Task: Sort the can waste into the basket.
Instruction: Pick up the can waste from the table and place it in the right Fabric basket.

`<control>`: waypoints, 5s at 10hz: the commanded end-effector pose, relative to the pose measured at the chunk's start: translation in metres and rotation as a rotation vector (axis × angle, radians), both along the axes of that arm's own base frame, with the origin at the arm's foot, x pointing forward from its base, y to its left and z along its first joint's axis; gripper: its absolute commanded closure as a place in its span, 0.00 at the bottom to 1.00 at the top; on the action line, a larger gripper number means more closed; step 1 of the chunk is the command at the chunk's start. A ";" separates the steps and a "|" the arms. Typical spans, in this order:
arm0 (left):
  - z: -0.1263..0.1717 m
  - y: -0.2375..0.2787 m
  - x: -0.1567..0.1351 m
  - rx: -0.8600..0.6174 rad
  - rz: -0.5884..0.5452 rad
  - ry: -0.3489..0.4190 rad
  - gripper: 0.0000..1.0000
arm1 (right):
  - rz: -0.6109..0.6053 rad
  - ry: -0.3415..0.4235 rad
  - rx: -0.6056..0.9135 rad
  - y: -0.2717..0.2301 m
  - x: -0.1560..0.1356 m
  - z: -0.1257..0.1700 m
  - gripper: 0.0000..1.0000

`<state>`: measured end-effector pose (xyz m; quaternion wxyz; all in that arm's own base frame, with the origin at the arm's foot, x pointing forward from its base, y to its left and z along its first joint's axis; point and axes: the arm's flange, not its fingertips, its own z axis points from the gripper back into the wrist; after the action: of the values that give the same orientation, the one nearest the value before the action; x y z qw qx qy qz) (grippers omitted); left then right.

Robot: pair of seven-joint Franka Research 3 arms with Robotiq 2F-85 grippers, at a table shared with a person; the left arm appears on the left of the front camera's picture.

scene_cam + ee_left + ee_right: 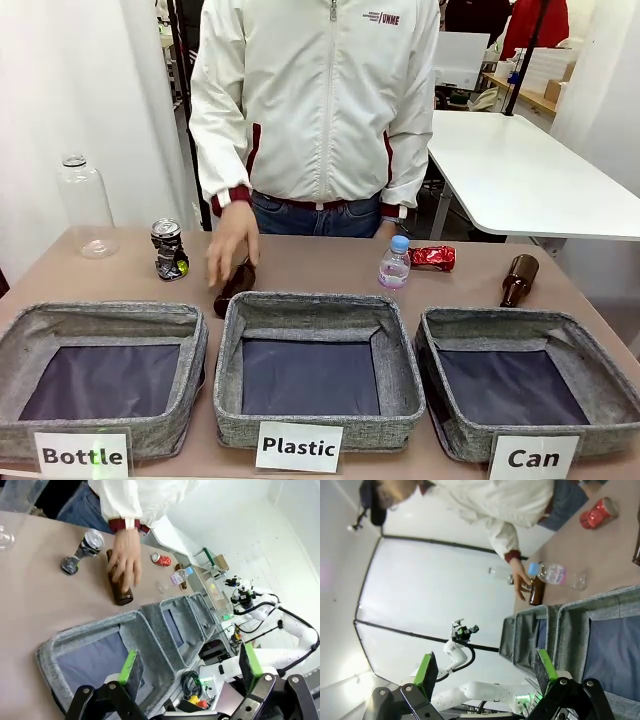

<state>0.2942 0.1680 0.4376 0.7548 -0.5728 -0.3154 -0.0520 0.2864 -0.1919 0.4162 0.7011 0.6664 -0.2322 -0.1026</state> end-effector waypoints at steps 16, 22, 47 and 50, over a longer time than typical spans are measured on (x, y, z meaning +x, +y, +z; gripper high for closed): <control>0.046 -0.091 0.149 0.692 -0.109 -0.477 0.00 | 0.004 -0.026 -0.003 -0.002 0.001 0.001 0.00; 0.035 0.057 0.069 0.459 0.108 -0.569 0.00 | 0.004 -0.026 -0.003 -0.002 0.001 0.001 0.00; -0.080 -0.174 0.225 1.030 -0.126 -0.409 0.00 | 0.004 -0.026 -0.003 -0.002 0.001 0.001 0.00; -0.107 -0.177 0.244 0.987 -0.208 -0.443 0.00 | 0.004 -0.026 -0.003 -0.002 0.001 0.001 0.00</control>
<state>0.5270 -0.0159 0.3299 0.8572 -0.1421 -0.3374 -0.3622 0.2865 -0.1919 0.4163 0.7023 0.6655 -0.2311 -0.1018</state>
